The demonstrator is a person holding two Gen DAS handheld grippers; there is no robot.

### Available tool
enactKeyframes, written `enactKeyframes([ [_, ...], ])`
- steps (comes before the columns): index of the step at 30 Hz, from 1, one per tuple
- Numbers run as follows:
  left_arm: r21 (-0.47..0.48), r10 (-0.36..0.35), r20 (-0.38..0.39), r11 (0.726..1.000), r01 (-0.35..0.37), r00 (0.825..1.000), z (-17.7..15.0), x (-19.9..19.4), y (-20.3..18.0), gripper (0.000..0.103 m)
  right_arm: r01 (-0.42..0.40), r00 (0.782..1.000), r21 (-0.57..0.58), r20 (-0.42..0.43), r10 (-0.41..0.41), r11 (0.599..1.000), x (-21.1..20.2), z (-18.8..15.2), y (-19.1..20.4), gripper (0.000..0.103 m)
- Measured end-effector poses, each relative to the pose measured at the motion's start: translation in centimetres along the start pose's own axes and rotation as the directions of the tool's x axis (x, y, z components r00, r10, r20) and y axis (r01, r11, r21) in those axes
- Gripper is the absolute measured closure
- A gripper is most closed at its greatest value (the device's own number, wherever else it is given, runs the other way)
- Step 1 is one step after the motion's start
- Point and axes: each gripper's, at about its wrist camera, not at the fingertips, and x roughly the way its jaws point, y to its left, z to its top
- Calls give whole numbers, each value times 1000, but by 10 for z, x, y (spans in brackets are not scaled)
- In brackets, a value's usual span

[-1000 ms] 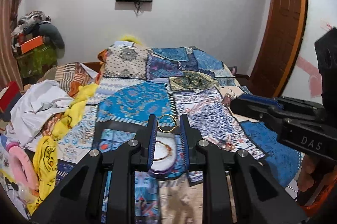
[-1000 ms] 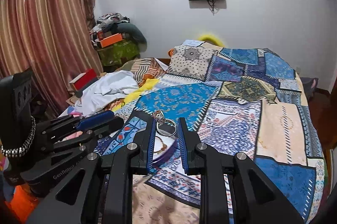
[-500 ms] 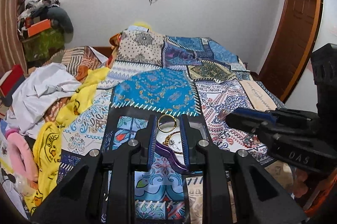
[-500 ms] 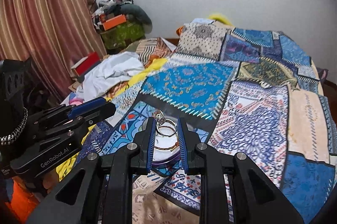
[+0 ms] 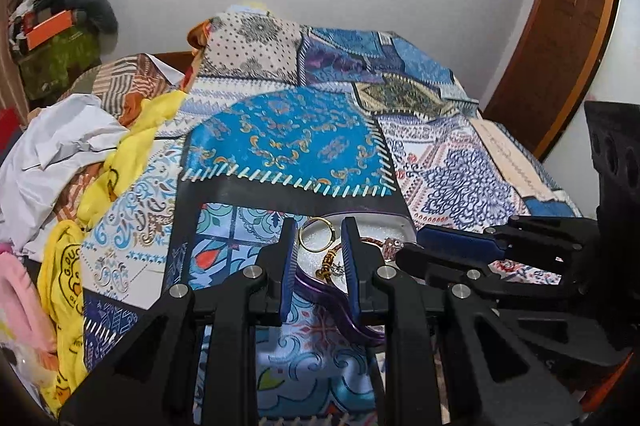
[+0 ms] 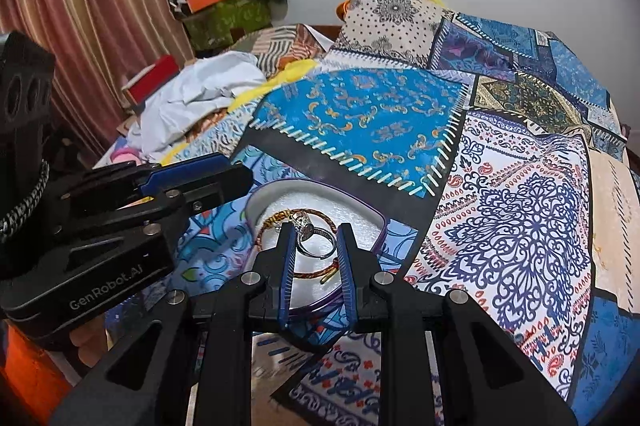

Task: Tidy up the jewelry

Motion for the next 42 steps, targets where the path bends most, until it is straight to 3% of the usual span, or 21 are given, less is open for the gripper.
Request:
enactKeyframes([
  [11,-5,-30,-40,1000,29,999,0,21,3,82,5,999,-5,-39,-6,1000,15,-3,-1,84],
  [20,-4,-19,-34,1000,19,999,1,10,0,81,40,999,-13,-37,-41,999,13,-2,1,84],
  [23,-1,-11,-21,1000,11,1000,3,2,-1,81,47,998,-3,-33,-47,999,10,0,0,76],
  [27,6,9,4,1000,-9,1000,6,-11,-6,81,61,998,-3,0,-61,998,-3,2,1,70],
  [42,42,29,104,999,-34,994,12,-71,-37,75,108,985,17,131,-110,994,-69,3,1,69],
])
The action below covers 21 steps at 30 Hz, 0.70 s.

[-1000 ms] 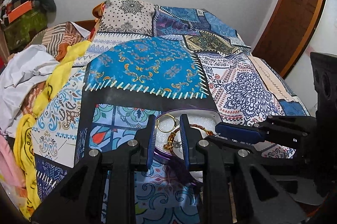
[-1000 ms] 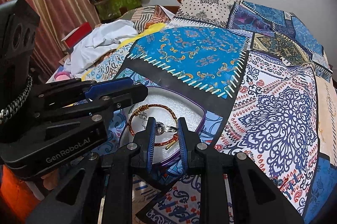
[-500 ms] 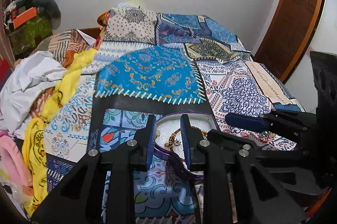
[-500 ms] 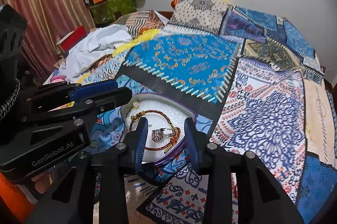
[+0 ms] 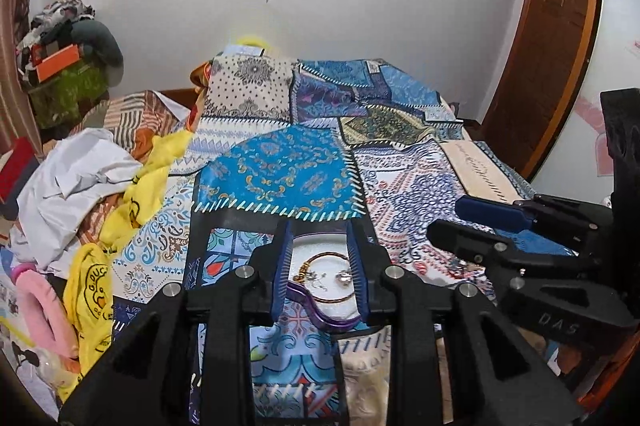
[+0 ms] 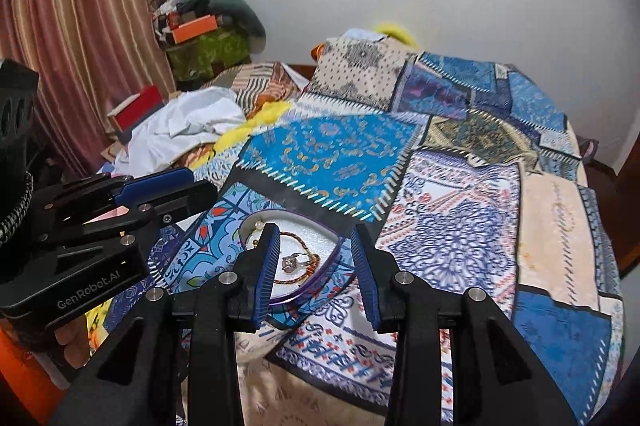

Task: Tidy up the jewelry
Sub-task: 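Withdraw the right gripper from the tray toward the remaining jewelry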

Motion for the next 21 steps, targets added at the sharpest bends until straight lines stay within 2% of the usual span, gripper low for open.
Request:
enactKeyframes([
  [10,30,-7,13,1000,6,1000,-1,-16,-33,69,44,997,34,65,-46,998,-41,-8,-28,69],
  [21,67,-57,-77,996,62,995,-14,19,-78,68,123,990,138,50,-130,983,-62,-32,-89,69],
])
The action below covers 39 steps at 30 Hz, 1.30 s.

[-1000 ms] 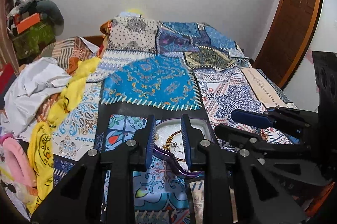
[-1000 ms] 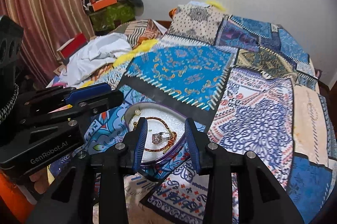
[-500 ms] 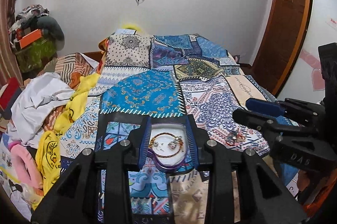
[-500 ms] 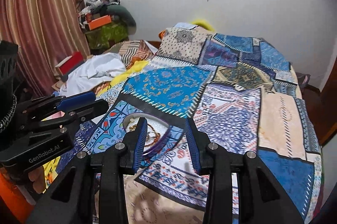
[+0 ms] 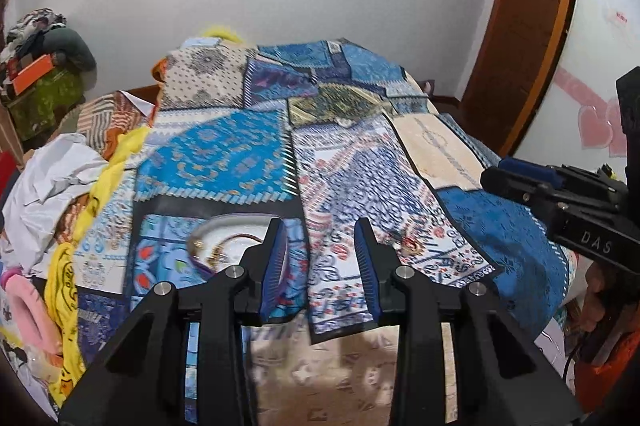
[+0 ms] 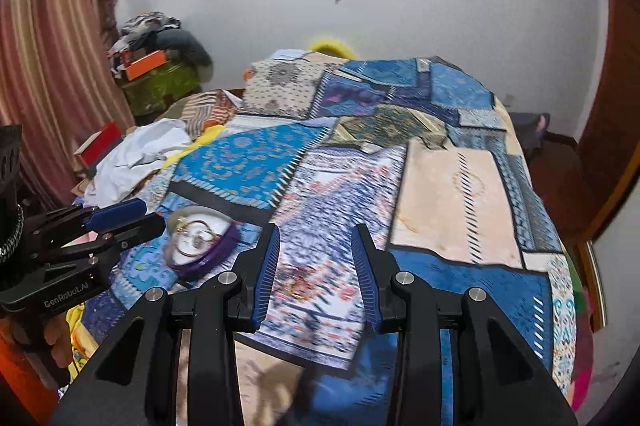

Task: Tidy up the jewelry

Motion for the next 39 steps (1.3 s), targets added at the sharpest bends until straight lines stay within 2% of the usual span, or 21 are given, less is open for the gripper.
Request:
enactKeyframes([
  [8,26,-30,-96,999,33,995,-11,37,-24,68,1,998,50,-58,2,999,12,-17,-30,69],
  [19,92,-29,-191,995,48,981,-18,76,-45,68,-35,992,75,-118,44,997,33,-32,-46,69],
  [27,123,-17,-189,992,40,982,-12,92,-56,68,-46,990,97,-131,58,994,39,-36,-57,69],
  [35,143,-33,-179,988,59,983,-5,103,-65,69,-49,988,98,-144,63,994,42,-38,-59,69],
  [37,154,-28,-168,987,54,985,-4,104,-68,80,-52,987,95,-146,66,994,42,-38,-59,69],
  [39,162,-22,-160,986,48,987,-5,104,-69,83,-54,987,92,-149,68,994,42,-38,-58,69],
])
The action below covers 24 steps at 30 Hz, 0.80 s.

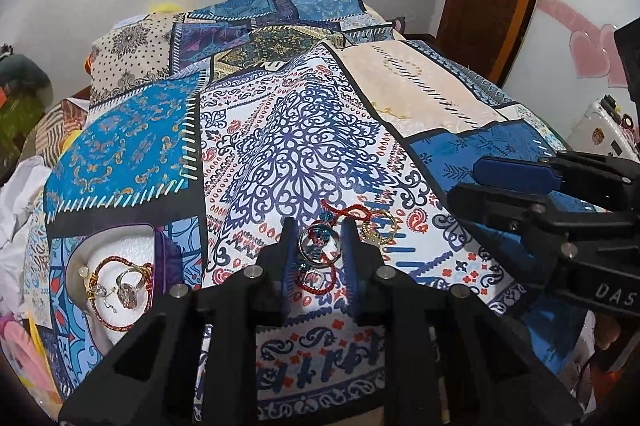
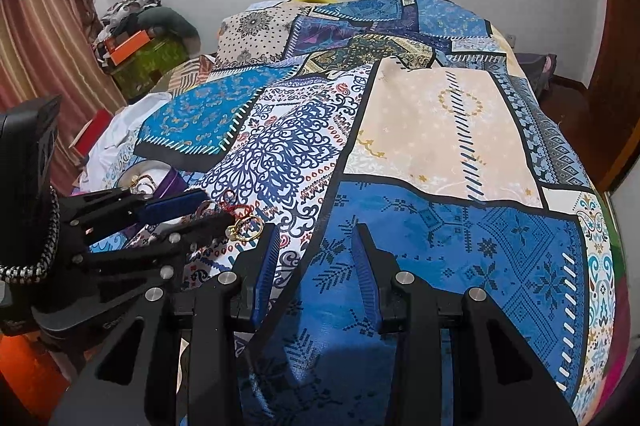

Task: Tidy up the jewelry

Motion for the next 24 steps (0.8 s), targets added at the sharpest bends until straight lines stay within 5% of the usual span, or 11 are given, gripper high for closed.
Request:
enactKeyframes([
  [13,-73,-17,93,997,23,996,-1,-39,25,83,-37,999,-105,-21,35,994,13,4,33,69],
  [24,-129,-16,95,991,29,995,-18,-46,47,83,-32,997,-144,-75,22,989,38,4,43,69],
])
